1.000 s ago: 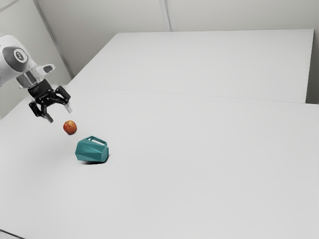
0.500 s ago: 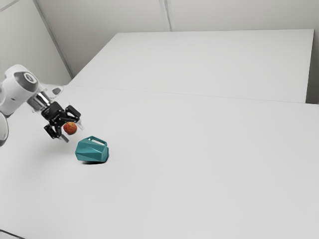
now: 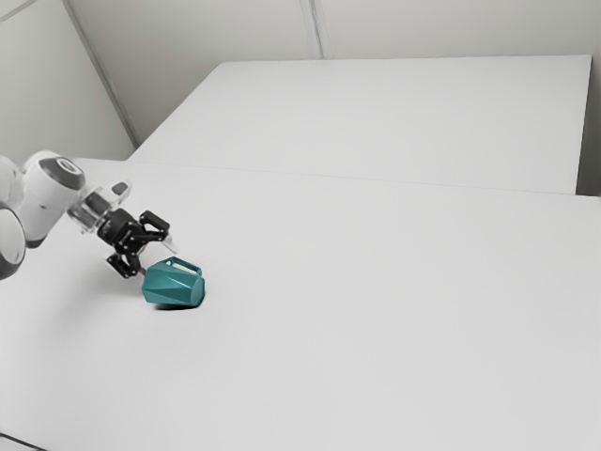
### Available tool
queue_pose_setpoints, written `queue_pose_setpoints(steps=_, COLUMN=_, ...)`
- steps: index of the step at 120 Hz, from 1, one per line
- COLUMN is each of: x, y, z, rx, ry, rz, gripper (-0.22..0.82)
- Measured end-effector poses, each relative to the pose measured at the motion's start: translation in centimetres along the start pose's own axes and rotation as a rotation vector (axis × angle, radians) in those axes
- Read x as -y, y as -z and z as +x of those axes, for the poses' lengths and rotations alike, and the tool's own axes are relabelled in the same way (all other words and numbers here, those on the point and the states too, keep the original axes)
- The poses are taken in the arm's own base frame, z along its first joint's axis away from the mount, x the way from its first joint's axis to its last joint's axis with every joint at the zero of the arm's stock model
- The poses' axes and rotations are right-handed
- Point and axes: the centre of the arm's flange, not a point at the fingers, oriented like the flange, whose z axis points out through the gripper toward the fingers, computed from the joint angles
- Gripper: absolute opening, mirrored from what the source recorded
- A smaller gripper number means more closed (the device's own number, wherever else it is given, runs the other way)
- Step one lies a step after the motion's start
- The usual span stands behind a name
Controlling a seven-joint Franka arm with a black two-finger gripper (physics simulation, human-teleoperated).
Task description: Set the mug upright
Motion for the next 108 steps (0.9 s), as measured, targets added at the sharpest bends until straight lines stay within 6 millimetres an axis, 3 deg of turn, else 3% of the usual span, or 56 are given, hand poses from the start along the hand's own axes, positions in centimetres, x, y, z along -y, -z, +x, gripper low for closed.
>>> queue_pose_setpoints(steps=16, x=-0.1, y=-0.6, z=0.0, rx=0.003, ry=-0.002, rz=-0.032, gripper=0.58)
queue_pose_setpoints(steps=36, x=-0.4, y=-0.8, z=0.1, rx=0.003, ry=-0.012, rz=-0.038, gripper=0.16)
queue_pose_setpoints(steps=50, x=-1.2, y=-1.3, z=0.2, rx=0.01, ry=-0.028, rz=-0.039, gripper=-0.01)
queue_pose_setpoints(steps=88, x=-4.5, y=-1.5, z=0.5, rx=0.002, ry=-0.094, rz=-0.009, gripper=-0.15)
queue_pose_setpoints(steps=108, x=-9.6, y=-1.9, z=-0.4, rx=-0.02, ry=-0.216, rz=0.143, gripper=-0.17)
